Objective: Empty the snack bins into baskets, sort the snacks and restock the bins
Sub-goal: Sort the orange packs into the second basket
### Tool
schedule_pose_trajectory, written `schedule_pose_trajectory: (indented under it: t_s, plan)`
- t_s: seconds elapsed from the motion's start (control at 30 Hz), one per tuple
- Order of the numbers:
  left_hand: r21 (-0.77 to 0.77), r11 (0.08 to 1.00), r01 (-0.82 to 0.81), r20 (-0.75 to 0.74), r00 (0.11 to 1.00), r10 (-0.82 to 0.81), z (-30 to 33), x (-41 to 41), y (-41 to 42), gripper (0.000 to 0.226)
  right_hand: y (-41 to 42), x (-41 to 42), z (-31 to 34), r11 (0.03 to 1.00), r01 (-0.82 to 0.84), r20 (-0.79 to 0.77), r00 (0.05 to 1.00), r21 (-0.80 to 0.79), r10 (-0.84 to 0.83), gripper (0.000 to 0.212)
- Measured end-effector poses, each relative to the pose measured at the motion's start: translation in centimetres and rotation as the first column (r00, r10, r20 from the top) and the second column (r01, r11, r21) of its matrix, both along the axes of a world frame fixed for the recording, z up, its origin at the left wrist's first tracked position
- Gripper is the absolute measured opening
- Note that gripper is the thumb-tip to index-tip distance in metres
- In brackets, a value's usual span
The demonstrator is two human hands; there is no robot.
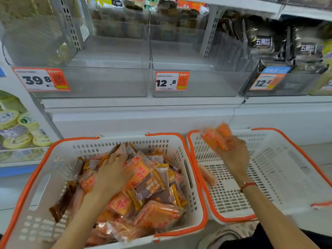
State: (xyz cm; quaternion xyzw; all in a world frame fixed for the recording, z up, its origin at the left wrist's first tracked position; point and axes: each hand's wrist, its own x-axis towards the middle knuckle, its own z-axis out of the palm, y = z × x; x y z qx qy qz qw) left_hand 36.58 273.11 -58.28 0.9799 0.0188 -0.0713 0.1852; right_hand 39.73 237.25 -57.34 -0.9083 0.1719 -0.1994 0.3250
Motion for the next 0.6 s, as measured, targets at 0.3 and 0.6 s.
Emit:
schedule_pose_trajectory:
  t_s: [0.3,0.6]
  plan:
    - [0.001,0.995,0.096,-0.008,0.995,-0.096,-0.1,-0.4,0.1,0.059,-0.8,-1.5,-5.4,0.951,-0.135,-0.503,0.823,0.28,0.264,0.034]
    - [-0.593,0.8,0.087,0.119,0.993,-0.02,4.2,0.6,-0.8,0.04,11.8,-1.7,5.0,0.682,-0.628,-0.245,0.642,0.376,0.727,0.07]
